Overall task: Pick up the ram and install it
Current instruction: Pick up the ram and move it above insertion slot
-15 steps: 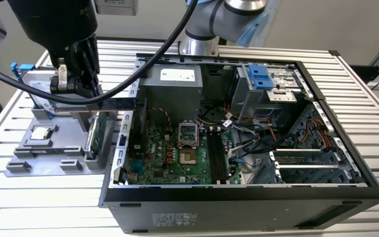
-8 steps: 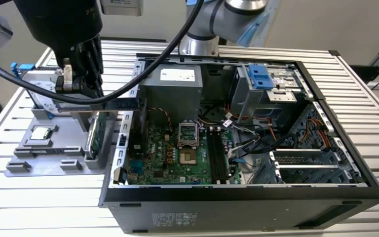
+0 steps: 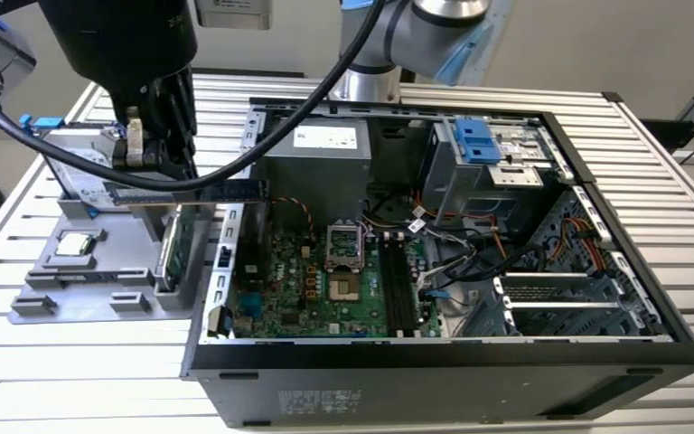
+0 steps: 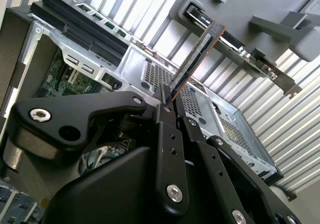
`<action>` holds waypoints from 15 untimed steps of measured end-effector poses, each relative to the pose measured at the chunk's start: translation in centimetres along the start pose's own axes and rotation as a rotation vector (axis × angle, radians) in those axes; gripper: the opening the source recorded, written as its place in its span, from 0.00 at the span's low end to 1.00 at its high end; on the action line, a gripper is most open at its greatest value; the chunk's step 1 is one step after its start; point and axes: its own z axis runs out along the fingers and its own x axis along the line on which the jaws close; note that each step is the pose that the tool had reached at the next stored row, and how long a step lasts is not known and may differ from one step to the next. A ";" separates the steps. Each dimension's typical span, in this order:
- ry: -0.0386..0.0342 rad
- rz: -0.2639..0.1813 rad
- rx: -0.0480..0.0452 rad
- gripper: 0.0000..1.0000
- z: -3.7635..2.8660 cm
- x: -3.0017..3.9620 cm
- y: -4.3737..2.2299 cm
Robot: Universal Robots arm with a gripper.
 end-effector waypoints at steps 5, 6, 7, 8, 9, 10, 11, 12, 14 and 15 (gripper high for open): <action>0.0001 0.000 -0.0001 0.00 0.02 -0.02 0.35; 0.0001 0.000 0.0000 0.00 0.02 -0.02 0.42; 0.0001 0.000 0.0000 0.00 0.02 -0.03 0.49; 0.0001 0.000 -0.0001 0.00 0.03 -0.03 0.55; 0.0000 0.000 0.0000 0.00 0.02 -0.03 0.62; 0.0001 0.000 -0.0001 0.00 0.03 -0.04 0.68; 0.0001 0.000 0.0000 0.00 0.03 -0.04 0.74; 0.0001 0.000 -0.0001 0.00 0.04 -0.04 0.81; 0.0000 0.000 0.0000 0.00 0.03 -0.05 0.92; 0.0001 0.000 0.0000 0.00 0.04 -0.05 0.99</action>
